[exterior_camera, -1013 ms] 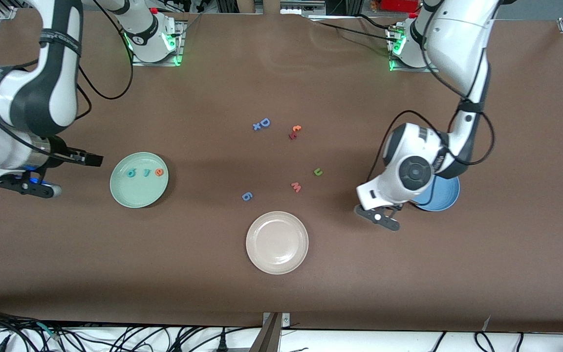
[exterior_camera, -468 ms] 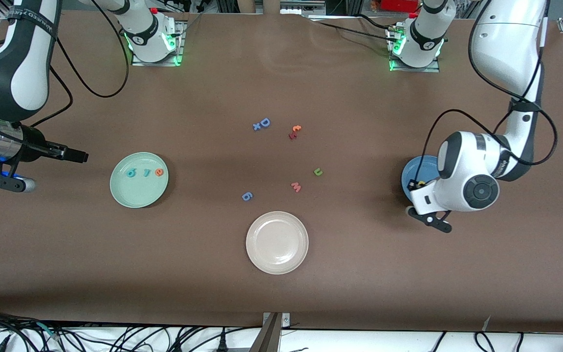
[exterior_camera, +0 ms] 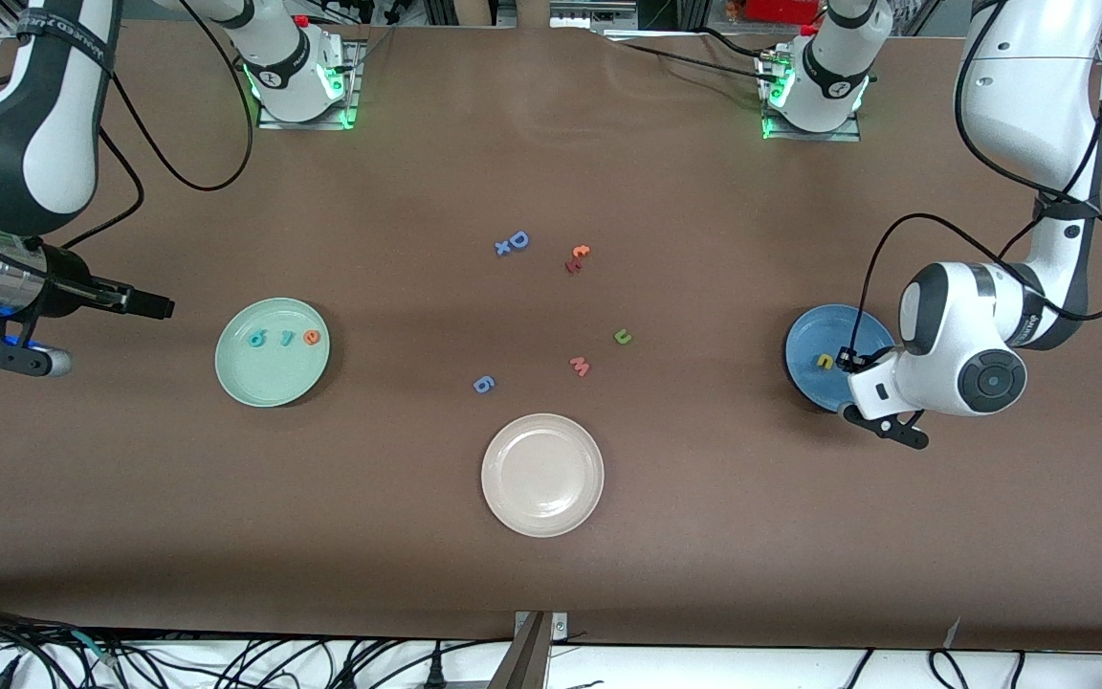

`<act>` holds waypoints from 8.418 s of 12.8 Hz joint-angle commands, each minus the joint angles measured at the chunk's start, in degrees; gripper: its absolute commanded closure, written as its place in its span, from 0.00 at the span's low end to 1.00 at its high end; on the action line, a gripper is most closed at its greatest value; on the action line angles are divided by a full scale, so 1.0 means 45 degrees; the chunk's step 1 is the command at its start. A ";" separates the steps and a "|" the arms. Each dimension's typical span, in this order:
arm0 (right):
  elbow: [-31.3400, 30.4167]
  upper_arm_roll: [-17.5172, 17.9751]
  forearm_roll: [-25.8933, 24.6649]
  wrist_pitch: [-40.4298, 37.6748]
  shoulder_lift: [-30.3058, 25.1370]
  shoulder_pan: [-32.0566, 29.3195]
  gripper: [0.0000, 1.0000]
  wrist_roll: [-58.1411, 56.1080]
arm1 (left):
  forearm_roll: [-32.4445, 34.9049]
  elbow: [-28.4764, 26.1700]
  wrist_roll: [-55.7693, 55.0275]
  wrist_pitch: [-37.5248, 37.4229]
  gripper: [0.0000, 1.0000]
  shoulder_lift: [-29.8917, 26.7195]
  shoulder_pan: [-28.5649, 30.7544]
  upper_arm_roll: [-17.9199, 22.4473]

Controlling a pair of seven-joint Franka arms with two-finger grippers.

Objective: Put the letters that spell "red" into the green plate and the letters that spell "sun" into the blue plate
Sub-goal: 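Release the yellow 2 onto the blue plate with the left gripper, then move the left gripper over the green n and pink w letters, then lower the left gripper around the green n and close on it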

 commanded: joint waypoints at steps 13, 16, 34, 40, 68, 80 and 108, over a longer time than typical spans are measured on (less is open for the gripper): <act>0.1409 0.1268 0.0056 -0.0177 -0.0723 -0.1308 0.01 0.0136 | -0.1431 0.0097 -0.2011 0.0326 0.00 -0.0291 -0.1936 -0.0405; 0.1922 0.5028 -0.1887 -0.0295 -0.1600 -0.4019 0.01 0.0741 | -0.1568 0.0078 -0.2030 0.1222 0.00 -0.0389 -0.1996 -0.1379; -0.0871 1.3074 -0.4593 0.2596 -0.4455 -1.0846 0.01 0.1817 | 0.0795 -0.3044 -0.5781 0.8351 0.00 -0.0369 -0.6254 -0.1909; -0.0402 1.3033 -0.4769 0.2732 -0.4495 -1.0846 0.00 0.1798 | 0.1654 -0.3575 -0.5624 0.8765 0.00 -0.0311 -0.6254 -0.1909; -0.0539 1.3092 -0.4886 0.3280 -0.4416 -1.0650 0.00 0.1817 | 0.3159 -0.2677 -0.4883 0.8805 0.33 0.0860 -0.5884 -0.1890; -0.0539 1.3092 -0.4886 0.3299 -0.4416 -1.0650 0.00 0.1837 | 0.2944 -0.2481 -0.4863 0.8785 0.44 0.0920 -0.5707 -0.1929; -0.0500 1.3072 -0.5257 0.3123 -0.4495 -1.0650 0.00 0.1837 | 0.2534 -0.2305 -0.4863 0.8063 0.57 0.0666 -0.4929 -0.2726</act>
